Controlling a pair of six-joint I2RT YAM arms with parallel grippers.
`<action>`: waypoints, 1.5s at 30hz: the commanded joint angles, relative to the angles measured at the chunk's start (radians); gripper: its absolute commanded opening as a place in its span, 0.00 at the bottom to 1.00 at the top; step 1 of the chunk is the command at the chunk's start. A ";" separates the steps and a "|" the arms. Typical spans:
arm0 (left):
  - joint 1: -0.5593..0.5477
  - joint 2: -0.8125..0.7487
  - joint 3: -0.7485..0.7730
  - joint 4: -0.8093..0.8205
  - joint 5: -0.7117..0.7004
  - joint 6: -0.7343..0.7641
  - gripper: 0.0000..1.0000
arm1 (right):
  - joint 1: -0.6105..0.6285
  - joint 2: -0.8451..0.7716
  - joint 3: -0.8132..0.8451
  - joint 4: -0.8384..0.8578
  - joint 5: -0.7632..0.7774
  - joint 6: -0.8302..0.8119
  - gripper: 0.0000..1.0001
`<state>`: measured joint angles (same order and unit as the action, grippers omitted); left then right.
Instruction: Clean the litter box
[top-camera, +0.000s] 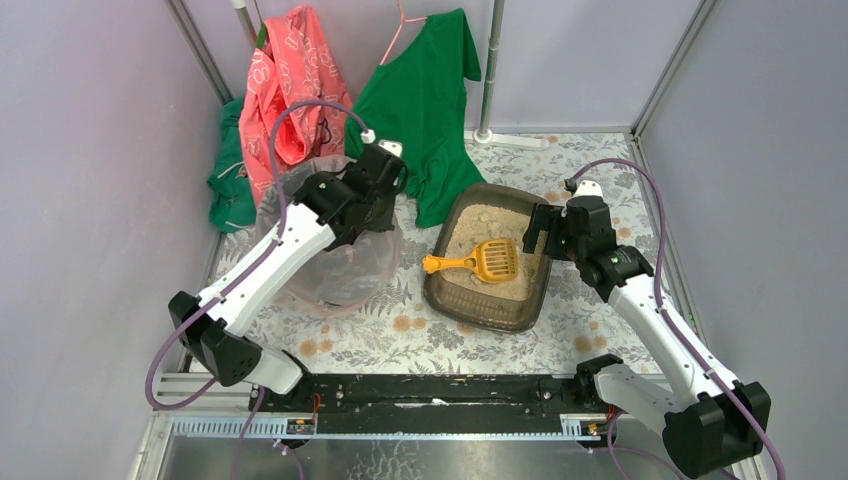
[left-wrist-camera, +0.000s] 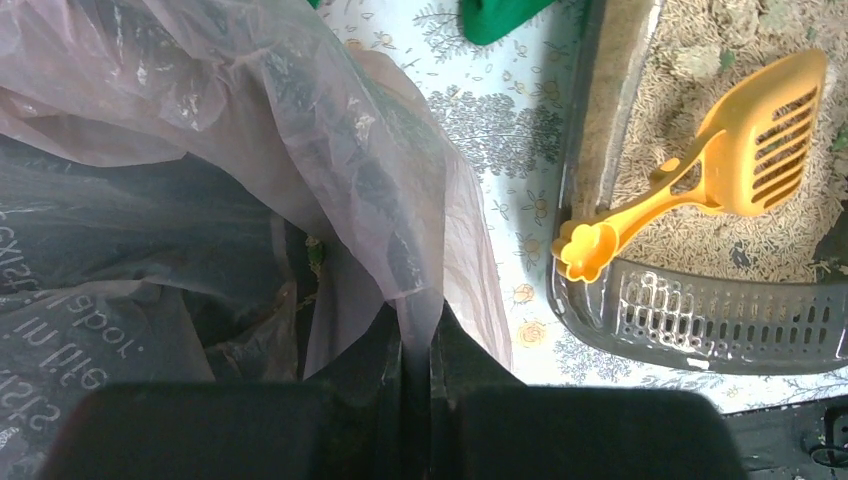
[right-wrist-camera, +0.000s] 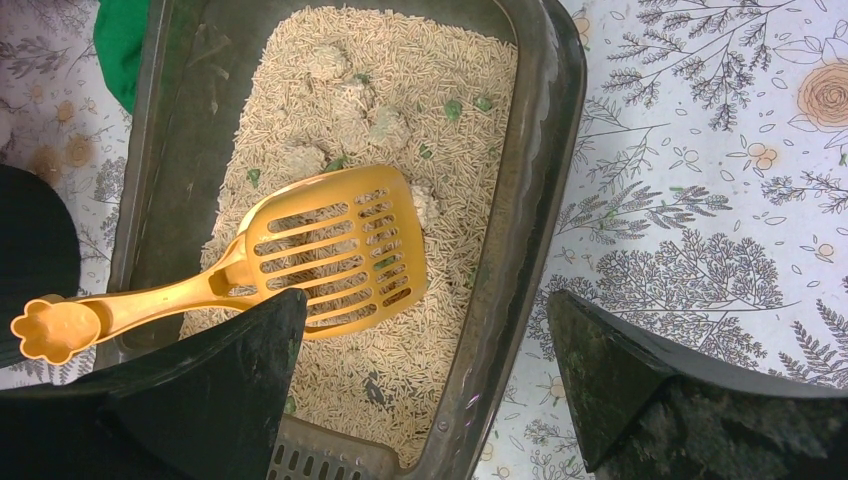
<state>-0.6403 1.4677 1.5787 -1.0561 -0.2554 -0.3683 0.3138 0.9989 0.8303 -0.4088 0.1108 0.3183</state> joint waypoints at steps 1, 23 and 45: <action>-0.052 0.025 0.035 0.055 0.052 -0.060 0.00 | -0.001 -0.014 0.007 0.025 -0.012 0.004 0.98; -0.122 -0.073 -0.025 0.169 0.050 -0.074 0.46 | -0.001 -0.050 0.049 -0.061 -0.025 0.021 0.98; -0.122 -0.324 -0.149 0.368 -0.157 0.034 0.73 | 0.113 0.042 0.104 -0.019 -0.026 -0.039 1.00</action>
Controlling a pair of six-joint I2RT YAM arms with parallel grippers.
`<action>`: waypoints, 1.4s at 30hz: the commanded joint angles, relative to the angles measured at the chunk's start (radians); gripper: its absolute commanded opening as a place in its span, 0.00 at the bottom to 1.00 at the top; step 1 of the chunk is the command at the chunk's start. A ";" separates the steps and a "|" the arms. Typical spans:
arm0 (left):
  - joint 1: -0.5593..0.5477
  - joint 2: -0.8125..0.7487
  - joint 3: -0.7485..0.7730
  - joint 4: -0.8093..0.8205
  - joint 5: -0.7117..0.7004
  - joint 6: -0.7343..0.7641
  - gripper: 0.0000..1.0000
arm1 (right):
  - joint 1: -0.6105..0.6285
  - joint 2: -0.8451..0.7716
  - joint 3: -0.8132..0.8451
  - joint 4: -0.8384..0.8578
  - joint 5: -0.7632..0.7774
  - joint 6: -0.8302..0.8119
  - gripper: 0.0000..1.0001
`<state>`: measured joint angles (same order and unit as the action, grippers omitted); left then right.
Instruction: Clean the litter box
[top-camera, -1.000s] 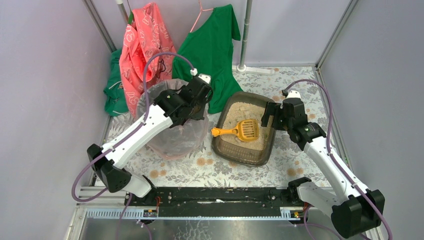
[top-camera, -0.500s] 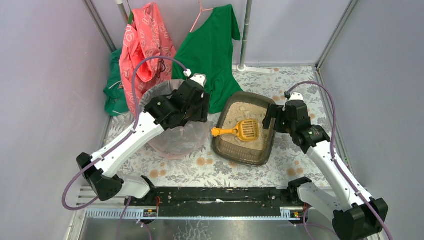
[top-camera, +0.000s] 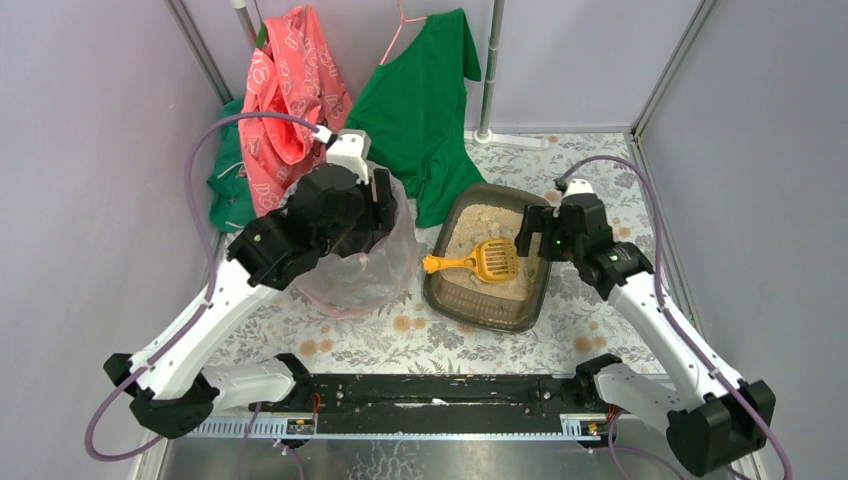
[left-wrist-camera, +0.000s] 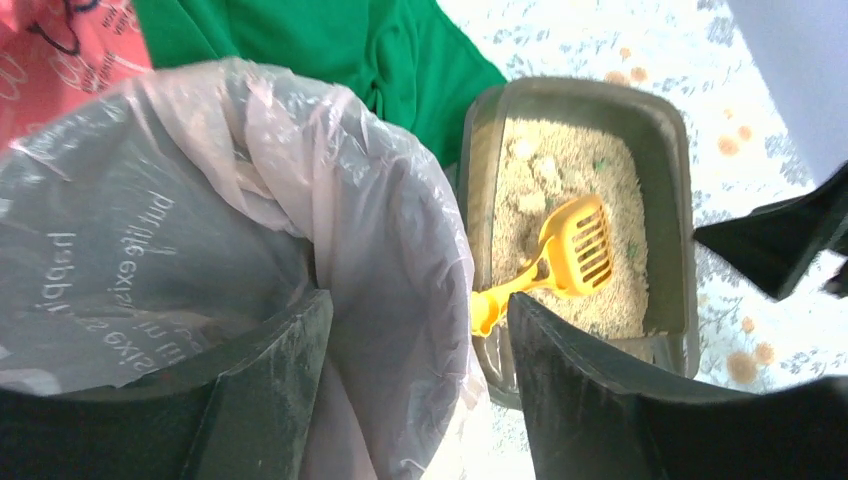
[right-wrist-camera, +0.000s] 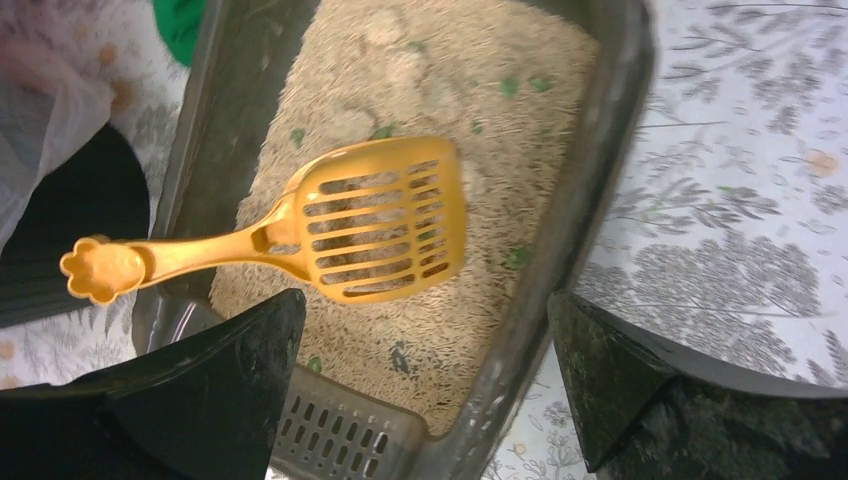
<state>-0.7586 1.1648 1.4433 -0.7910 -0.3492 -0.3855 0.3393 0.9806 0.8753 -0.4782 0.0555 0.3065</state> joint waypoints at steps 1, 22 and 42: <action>-0.004 -0.030 -0.018 0.106 -0.073 0.056 0.74 | 0.131 0.092 0.070 0.055 0.059 -0.029 1.00; -0.004 -0.421 -0.312 0.277 -0.134 0.059 0.83 | 0.679 0.627 0.466 0.029 0.478 -0.077 0.97; -0.004 -0.459 -0.353 0.218 -0.183 0.040 0.82 | 0.751 0.743 0.491 0.040 0.534 -0.002 0.47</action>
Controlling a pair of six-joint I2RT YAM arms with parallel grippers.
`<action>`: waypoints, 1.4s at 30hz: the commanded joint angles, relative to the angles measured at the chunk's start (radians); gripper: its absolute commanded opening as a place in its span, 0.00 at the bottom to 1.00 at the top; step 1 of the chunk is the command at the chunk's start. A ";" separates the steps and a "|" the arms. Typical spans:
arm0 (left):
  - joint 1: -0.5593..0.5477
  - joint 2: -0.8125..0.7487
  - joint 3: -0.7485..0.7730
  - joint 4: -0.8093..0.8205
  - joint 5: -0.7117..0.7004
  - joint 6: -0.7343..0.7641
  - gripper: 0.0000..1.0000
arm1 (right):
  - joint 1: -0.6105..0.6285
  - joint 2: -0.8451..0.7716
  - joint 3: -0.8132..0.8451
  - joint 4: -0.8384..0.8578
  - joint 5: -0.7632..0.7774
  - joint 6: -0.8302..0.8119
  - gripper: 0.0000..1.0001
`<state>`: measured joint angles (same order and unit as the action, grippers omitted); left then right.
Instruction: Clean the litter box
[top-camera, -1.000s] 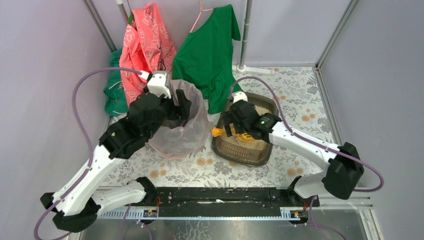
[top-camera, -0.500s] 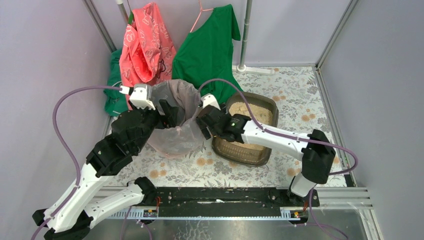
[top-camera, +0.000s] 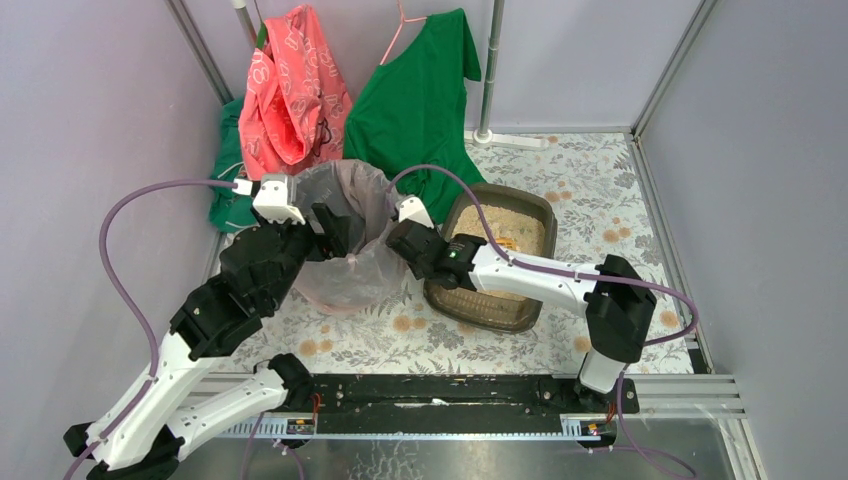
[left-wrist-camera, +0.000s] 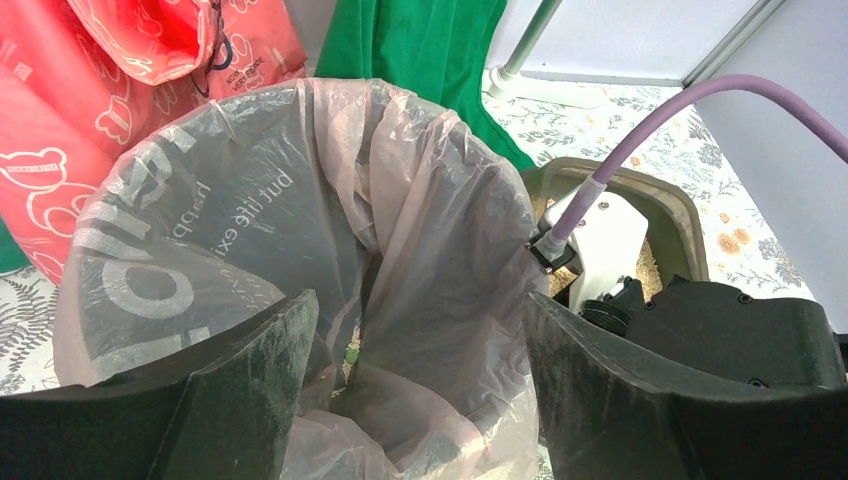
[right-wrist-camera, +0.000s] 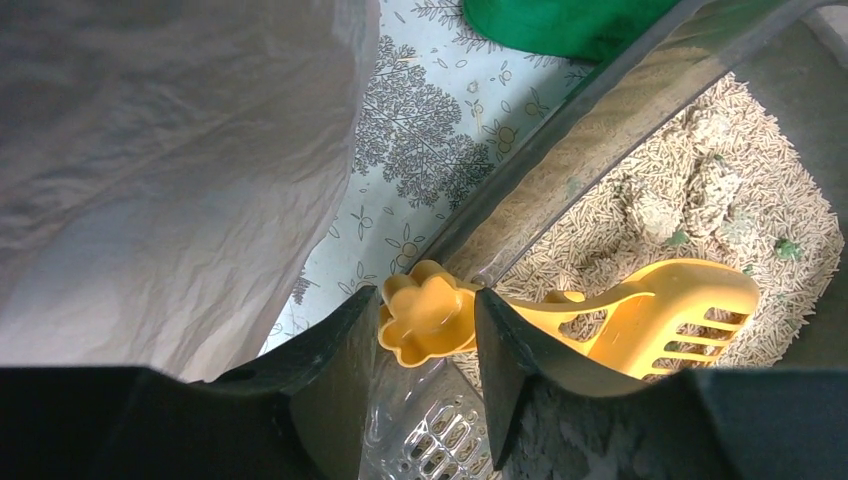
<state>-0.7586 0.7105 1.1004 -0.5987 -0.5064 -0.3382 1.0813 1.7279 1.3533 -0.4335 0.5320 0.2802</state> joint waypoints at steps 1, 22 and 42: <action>-0.004 -0.005 -0.009 0.025 -0.026 -0.007 0.82 | 0.009 -0.008 0.009 -0.007 0.074 0.034 0.47; -0.004 -0.002 -0.025 0.027 0.007 -0.025 0.81 | -0.035 -0.148 -0.138 0.023 0.093 0.058 0.82; -0.004 -0.017 -0.028 -0.006 -0.049 -0.034 0.81 | 0.101 0.064 0.041 -0.058 0.223 0.096 0.81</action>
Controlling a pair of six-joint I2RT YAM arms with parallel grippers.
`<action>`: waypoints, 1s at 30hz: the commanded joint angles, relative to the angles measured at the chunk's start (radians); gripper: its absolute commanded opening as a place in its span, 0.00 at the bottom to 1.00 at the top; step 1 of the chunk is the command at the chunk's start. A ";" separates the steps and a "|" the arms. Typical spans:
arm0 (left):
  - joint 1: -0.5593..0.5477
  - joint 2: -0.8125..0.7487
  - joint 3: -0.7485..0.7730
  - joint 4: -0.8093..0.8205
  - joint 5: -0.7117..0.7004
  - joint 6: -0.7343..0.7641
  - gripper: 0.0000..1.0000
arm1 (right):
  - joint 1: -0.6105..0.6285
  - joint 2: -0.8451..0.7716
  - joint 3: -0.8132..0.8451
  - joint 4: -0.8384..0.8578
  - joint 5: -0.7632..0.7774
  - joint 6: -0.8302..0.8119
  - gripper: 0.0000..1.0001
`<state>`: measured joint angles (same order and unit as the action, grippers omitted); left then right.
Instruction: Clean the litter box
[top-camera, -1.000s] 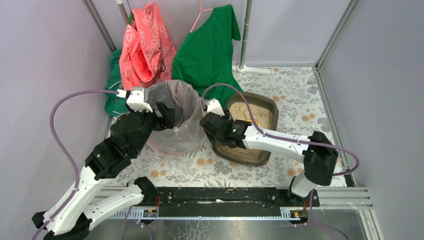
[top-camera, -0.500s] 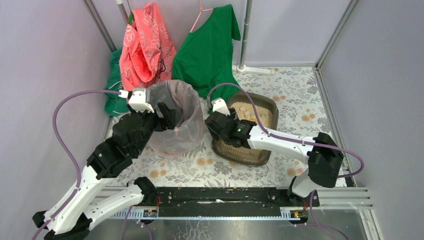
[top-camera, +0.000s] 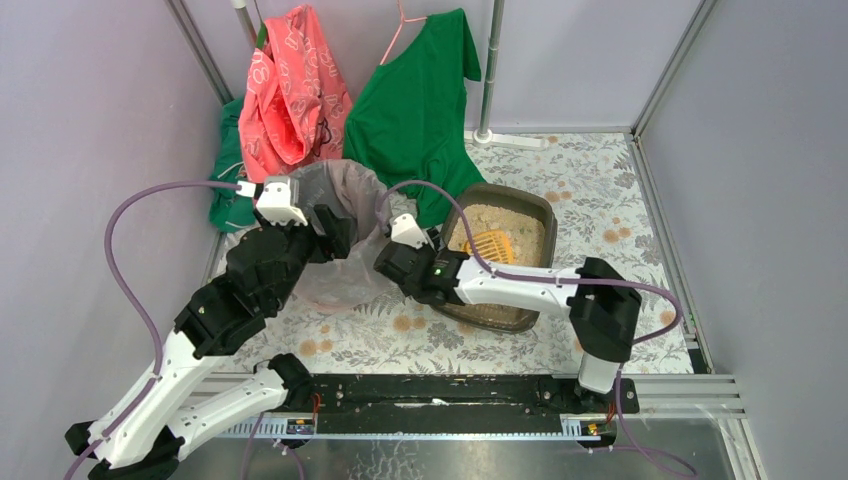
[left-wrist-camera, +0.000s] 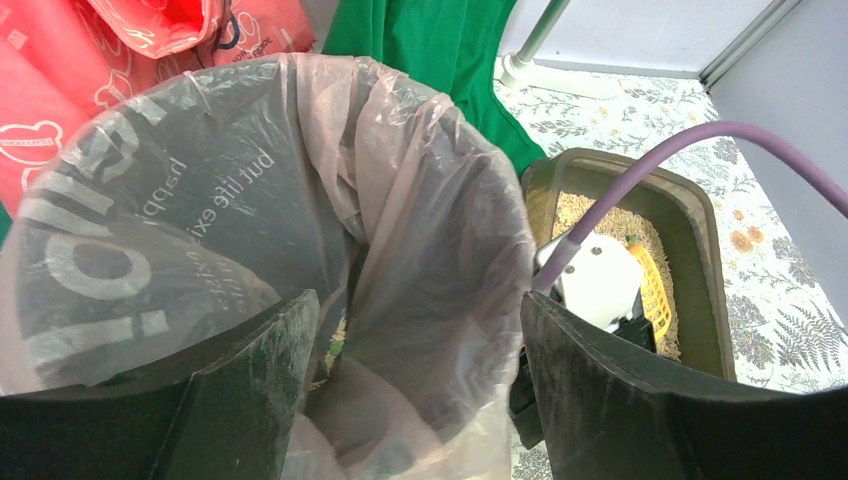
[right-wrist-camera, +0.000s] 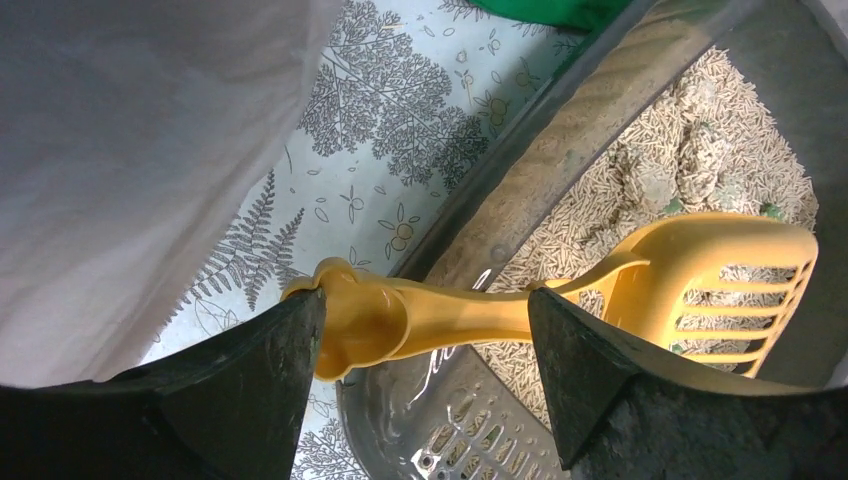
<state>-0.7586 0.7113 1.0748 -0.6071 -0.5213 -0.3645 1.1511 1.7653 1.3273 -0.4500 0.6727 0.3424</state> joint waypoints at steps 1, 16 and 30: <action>-0.003 -0.021 -0.005 0.003 -0.034 -0.008 0.81 | 0.033 0.030 0.070 -0.044 0.086 0.042 0.82; -0.004 -0.012 -0.015 0.006 -0.020 -0.013 0.81 | 0.027 -0.121 0.018 -0.028 0.141 0.017 0.80; -0.004 -0.039 -0.029 0.000 -0.045 -0.027 0.81 | 0.112 0.032 0.142 -0.103 0.222 -0.004 0.86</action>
<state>-0.7586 0.6926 1.0573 -0.6212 -0.5365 -0.3824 1.2182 1.7477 1.4075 -0.5114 0.8032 0.3260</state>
